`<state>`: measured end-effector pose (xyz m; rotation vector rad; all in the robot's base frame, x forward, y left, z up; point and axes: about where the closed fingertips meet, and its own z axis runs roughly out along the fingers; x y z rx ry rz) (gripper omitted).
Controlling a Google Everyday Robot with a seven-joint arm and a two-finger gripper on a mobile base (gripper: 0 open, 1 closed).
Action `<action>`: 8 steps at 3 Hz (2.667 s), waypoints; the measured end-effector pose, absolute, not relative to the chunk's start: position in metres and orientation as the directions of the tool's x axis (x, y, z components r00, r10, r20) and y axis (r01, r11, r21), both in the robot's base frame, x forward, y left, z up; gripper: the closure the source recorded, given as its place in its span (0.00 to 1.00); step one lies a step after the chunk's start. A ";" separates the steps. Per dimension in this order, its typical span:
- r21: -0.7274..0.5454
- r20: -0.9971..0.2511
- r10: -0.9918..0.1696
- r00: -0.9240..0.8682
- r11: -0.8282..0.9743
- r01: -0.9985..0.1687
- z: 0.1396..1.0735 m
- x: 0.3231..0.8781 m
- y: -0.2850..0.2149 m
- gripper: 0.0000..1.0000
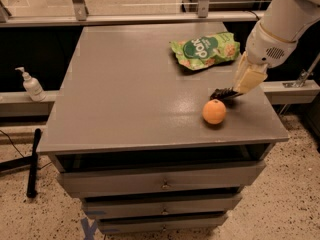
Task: Move rxbar chocolate near orange
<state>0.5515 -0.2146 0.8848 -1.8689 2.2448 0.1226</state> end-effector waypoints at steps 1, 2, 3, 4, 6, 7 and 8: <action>-0.056 -0.195 -0.966 -0.167 0.181 -0.982 0.881 0.544 -0.223 0.59; -0.041 -0.185 -0.969 -0.161 0.172 -0.984 0.876 0.538 -0.225 0.36; -0.030 -0.186 -0.971 -0.153 0.162 -0.986 0.873 0.534 -0.221 0.12; -0.024 -0.187 -0.971 -0.149 0.156 -0.987 0.872 0.531 -0.219 0.00; -0.136 -0.269 -0.940 -0.209 0.252 -0.958 0.903 0.549 -0.238 0.00; -0.229 -0.399 -0.887 -0.231 0.341 -0.912 0.928 0.563 -0.257 0.00; -0.309 -0.558 -0.798 -0.229 0.456 -0.835 0.950 0.567 -0.283 0.00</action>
Offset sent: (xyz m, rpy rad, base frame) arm -0.0276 -0.0142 -0.0115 -0.0442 0.0841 0.0302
